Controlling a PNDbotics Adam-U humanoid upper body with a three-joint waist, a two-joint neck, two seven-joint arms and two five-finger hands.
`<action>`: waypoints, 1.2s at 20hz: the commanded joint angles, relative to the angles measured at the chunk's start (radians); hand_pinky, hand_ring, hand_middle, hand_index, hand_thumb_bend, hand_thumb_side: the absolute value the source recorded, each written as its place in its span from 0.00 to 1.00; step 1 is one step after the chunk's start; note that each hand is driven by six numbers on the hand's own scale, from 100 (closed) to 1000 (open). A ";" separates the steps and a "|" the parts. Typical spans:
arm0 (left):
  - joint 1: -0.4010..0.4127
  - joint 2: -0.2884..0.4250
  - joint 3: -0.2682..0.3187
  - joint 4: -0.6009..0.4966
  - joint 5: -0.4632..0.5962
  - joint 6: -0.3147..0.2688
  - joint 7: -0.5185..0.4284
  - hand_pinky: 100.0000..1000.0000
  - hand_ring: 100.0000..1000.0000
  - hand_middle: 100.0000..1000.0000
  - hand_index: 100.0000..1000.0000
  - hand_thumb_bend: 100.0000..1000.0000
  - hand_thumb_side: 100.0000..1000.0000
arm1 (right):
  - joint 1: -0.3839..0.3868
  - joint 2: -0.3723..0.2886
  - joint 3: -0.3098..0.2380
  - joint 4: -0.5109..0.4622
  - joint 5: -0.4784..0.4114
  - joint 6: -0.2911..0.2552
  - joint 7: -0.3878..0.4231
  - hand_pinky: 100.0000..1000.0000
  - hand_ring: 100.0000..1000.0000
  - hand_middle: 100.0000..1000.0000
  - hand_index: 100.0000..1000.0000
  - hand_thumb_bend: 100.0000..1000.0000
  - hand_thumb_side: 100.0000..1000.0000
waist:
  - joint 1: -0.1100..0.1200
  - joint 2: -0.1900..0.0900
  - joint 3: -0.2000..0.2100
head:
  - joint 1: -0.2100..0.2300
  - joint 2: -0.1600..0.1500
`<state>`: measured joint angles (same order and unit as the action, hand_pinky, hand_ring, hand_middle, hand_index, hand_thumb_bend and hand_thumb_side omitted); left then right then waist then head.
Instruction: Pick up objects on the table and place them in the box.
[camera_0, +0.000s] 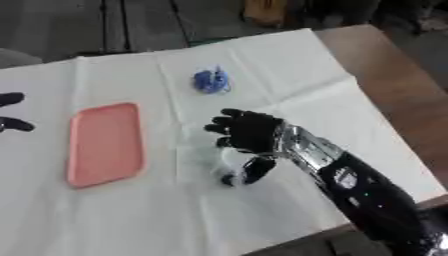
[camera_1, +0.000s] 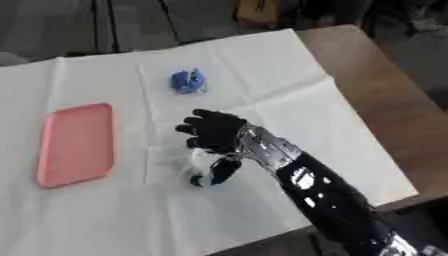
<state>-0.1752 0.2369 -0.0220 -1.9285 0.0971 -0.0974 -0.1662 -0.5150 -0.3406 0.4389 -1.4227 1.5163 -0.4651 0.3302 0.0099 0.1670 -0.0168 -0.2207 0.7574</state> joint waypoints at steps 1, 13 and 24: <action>-0.005 0.019 0.000 -0.012 0.003 -0.001 0.000 0.53 0.77 0.94 0.95 0.07 0.86 | -0.010 -0.018 0.001 -0.015 0.028 0.005 0.012 1.00 1.00 1.00 0.68 0.40 0.41 | 0.000 -0.014 -0.001 | 0.001 0.005; -0.005 0.019 0.000 -0.010 0.003 0.000 0.001 0.53 0.77 0.94 0.95 0.07 0.87 | -0.007 -0.026 -0.010 -0.045 0.000 0.052 -0.021 1.00 0.97 0.87 0.41 0.26 0.29 | -0.004 -0.014 0.000 | 0.000 0.007; -0.006 0.020 -0.001 -0.011 0.004 -0.001 0.000 0.53 0.77 0.94 0.95 0.07 0.86 | -0.086 -0.102 -0.024 -0.201 -0.165 0.073 -0.020 1.00 0.94 0.84 0.39 0.27 0.23 | -0.005 -0.015 0.000 | 0.000 0.006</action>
<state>-0.1749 0.2369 -0.0221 -1.9279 0.0972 -0.0969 -0.1657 -0.5821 -0.4115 0.4276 -1.5805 1.3798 -0.3947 0.3054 0.0050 0.1670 -0.0173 -0.2209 0.7574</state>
